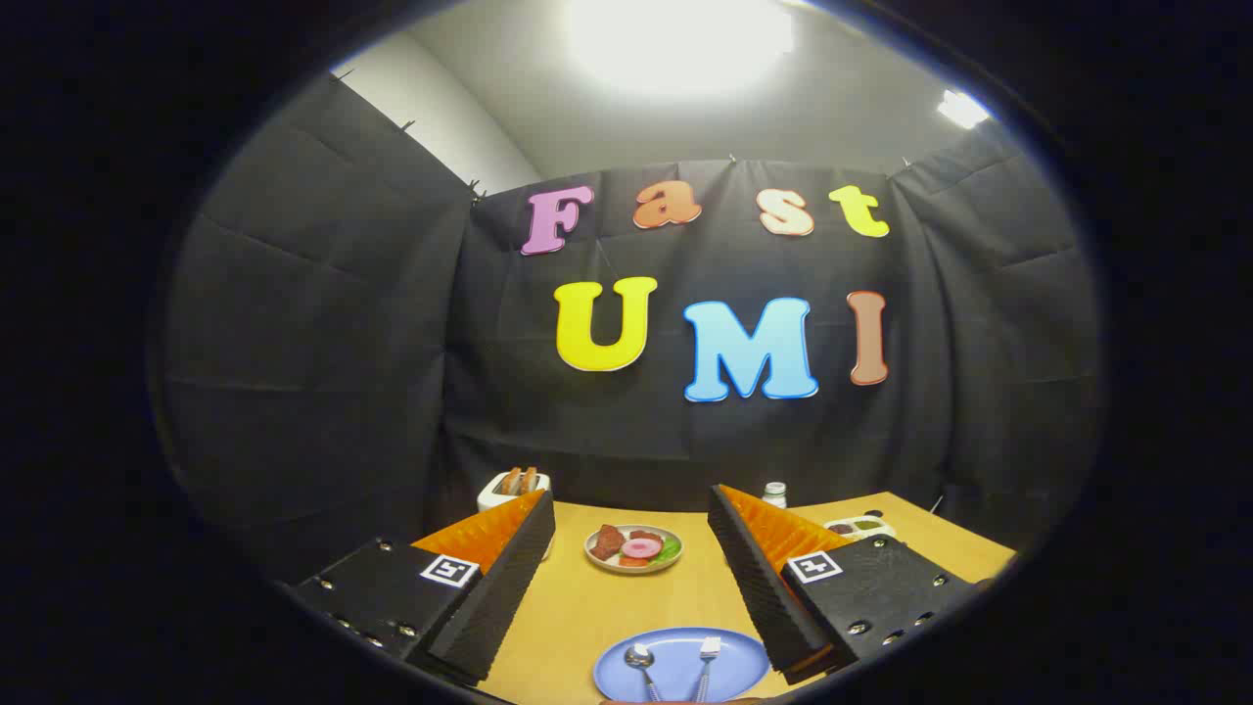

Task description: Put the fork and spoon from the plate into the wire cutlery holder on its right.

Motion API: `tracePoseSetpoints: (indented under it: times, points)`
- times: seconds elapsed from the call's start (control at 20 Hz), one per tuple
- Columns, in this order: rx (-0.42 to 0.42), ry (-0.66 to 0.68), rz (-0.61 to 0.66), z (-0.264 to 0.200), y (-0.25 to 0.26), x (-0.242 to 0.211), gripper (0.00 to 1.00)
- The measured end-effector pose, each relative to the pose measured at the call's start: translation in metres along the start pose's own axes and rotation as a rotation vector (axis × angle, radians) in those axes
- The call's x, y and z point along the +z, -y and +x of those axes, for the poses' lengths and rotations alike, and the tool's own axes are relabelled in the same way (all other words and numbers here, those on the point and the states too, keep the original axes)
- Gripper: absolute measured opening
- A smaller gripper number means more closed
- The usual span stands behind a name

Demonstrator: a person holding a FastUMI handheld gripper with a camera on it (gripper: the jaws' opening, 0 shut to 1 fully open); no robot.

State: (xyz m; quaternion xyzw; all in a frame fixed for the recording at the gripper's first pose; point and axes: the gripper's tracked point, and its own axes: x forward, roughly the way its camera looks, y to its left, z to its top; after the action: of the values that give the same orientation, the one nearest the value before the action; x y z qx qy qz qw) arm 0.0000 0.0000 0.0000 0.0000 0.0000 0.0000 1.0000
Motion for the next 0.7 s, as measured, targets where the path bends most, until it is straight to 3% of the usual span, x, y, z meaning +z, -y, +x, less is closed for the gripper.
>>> tracePoseSetpoints:
  times: [0.25,0.7]
  points:
    - [-0.093,-0.063,-0.018,-0.014,0.064,-0.020,0.99]
    - [-0.112,0.014,0.052,-0.016,0.096,-0.009,0.99]
